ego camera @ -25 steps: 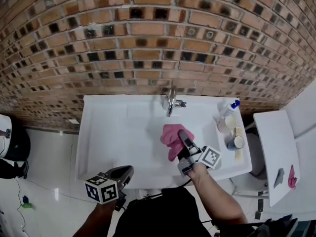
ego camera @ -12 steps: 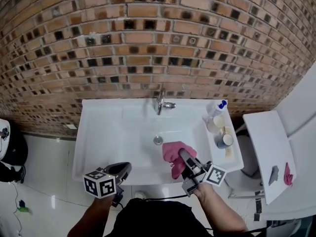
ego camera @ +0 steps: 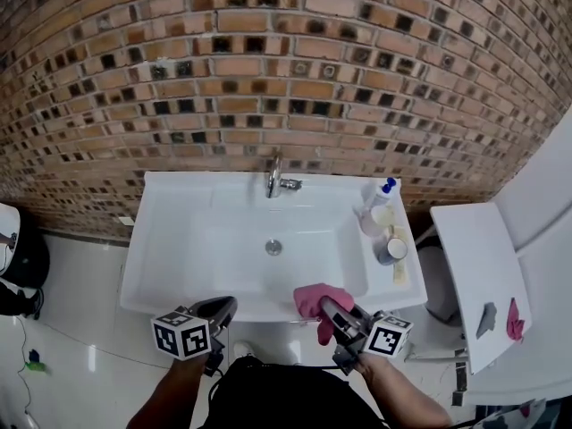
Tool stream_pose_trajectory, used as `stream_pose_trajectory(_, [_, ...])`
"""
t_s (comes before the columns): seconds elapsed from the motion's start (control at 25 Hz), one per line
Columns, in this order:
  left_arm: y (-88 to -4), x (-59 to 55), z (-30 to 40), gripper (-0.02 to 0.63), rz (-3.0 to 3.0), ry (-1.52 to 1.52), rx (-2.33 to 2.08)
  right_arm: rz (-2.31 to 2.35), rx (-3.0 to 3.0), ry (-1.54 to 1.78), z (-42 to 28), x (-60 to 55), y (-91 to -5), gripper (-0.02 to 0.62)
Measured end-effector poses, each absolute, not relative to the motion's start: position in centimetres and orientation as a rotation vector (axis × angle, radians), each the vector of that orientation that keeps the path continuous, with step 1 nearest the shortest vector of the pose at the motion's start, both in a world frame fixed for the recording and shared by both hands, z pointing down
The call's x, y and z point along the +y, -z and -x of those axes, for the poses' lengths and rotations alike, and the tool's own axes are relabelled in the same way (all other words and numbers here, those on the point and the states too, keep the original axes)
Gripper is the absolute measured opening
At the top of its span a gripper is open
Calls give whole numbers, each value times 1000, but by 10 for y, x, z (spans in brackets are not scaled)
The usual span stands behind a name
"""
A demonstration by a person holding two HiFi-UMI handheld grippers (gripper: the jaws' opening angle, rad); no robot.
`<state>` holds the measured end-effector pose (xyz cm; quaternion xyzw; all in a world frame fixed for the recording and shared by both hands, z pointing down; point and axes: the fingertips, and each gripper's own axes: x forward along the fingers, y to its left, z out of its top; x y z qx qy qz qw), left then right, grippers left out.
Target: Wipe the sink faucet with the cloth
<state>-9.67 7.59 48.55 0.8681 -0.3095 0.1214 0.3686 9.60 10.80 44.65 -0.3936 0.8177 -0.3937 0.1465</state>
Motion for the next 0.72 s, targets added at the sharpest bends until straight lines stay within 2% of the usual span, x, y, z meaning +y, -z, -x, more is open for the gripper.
stream_pose_trajectory(0.72, [-488, 113, 69, 5, -2201, -312, -852, 1087, 2445, 1123, -114, 142, -450, 43])
